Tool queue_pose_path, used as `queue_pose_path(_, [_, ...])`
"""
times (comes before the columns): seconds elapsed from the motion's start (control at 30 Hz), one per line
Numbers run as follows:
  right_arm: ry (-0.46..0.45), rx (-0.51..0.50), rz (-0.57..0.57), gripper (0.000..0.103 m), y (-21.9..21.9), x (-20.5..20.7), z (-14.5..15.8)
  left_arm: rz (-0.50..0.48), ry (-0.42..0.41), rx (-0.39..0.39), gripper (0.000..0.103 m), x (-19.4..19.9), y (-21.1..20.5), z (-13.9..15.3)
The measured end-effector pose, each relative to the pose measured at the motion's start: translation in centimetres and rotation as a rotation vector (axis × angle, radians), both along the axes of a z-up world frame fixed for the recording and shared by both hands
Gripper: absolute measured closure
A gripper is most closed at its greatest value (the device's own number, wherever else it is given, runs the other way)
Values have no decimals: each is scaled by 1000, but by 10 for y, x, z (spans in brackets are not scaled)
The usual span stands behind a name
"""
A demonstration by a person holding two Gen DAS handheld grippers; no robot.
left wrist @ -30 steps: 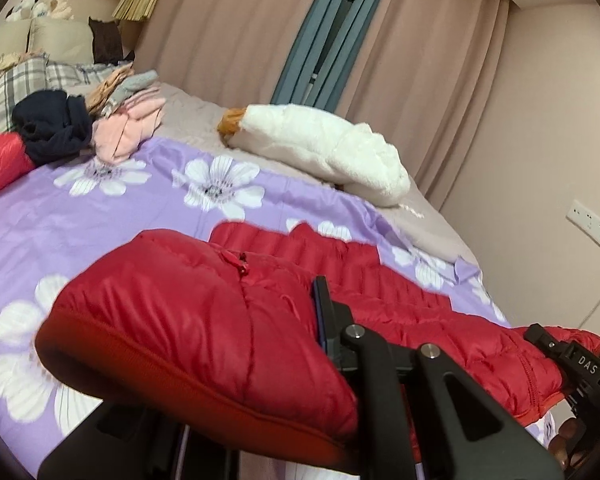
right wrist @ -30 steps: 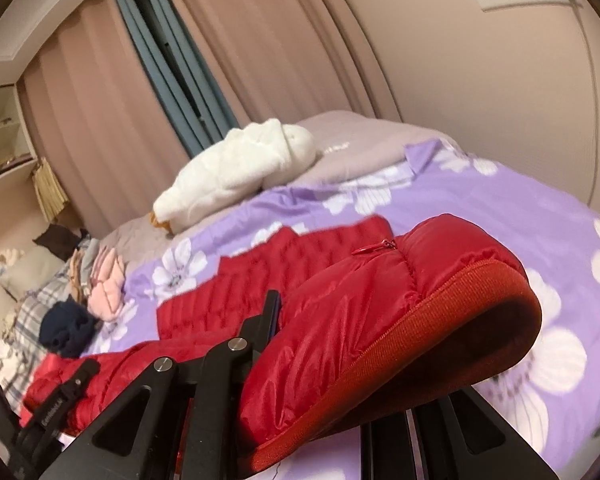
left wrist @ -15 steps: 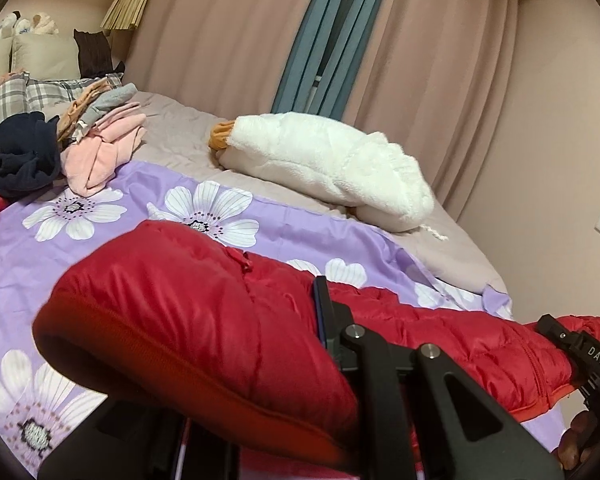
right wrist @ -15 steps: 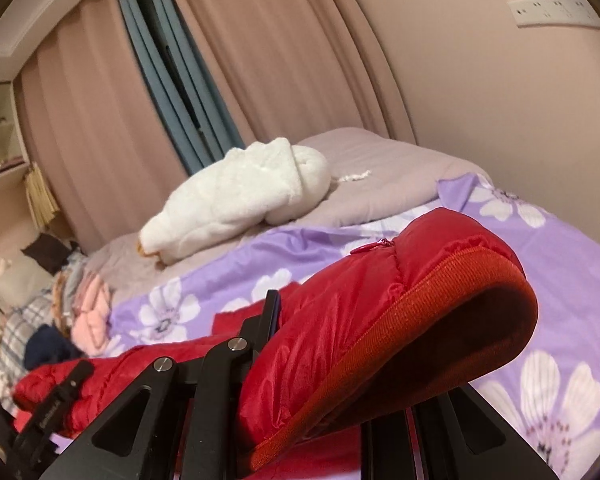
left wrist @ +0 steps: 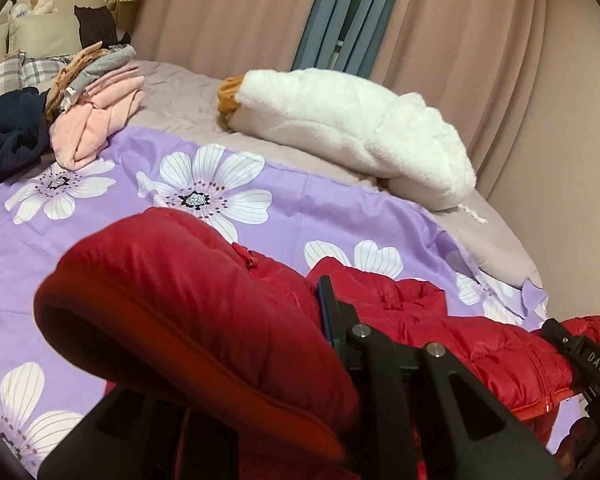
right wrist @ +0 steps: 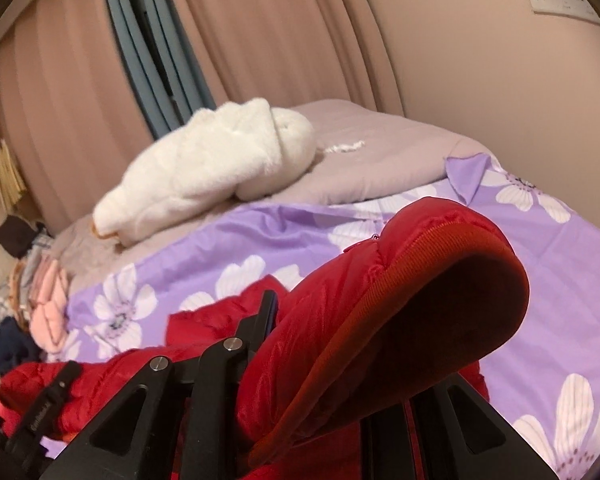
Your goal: Fold large clothes
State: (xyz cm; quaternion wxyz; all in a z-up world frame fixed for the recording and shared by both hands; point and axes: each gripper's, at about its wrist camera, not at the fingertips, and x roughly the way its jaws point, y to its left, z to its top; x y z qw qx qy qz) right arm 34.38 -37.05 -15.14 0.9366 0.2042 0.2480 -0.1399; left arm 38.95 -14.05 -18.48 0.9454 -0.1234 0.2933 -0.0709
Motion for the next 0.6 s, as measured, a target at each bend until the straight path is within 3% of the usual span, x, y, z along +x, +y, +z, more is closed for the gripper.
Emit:
queue_pose_path(0.07, [9,3,5,81,-2,7,-3,-3,15,-9,73,7,-1,0])
queue_pose_path(0.1, [10,7,12,75,-3,10,-3,-8,22,-29,54,11,-1,0])
queue_pose_path(0.13, [0,13,28,62,-4,13,-2,-6,15,-50,29,13,0,1])
queue_pose_path(0.17, [-15,20,43,53,-5,15,-2,5,-4,-82,20,14,2,3])
queue_pose_path(0.2, [-34,24,48,35,-5,15,-1,29,-38,-113,13,12,5,6])
queue_pose_path(0.23, [-57,17,38,25,-4,15,1,53,-81,-133,13,9,9,11])
queue_pose_path(0.3, [-79,-18,12,21,-3,16,4,67,-138,-114,11,10,9,20])
queue_pose_path(0.5, [-52,43,13,21,-13,27,-2,46,-98,-105,10,24,9,17])
queue_pose_path(0.6, [-74,28,24,13,-12,26,1,59,-124,-120,9,22,14,19])
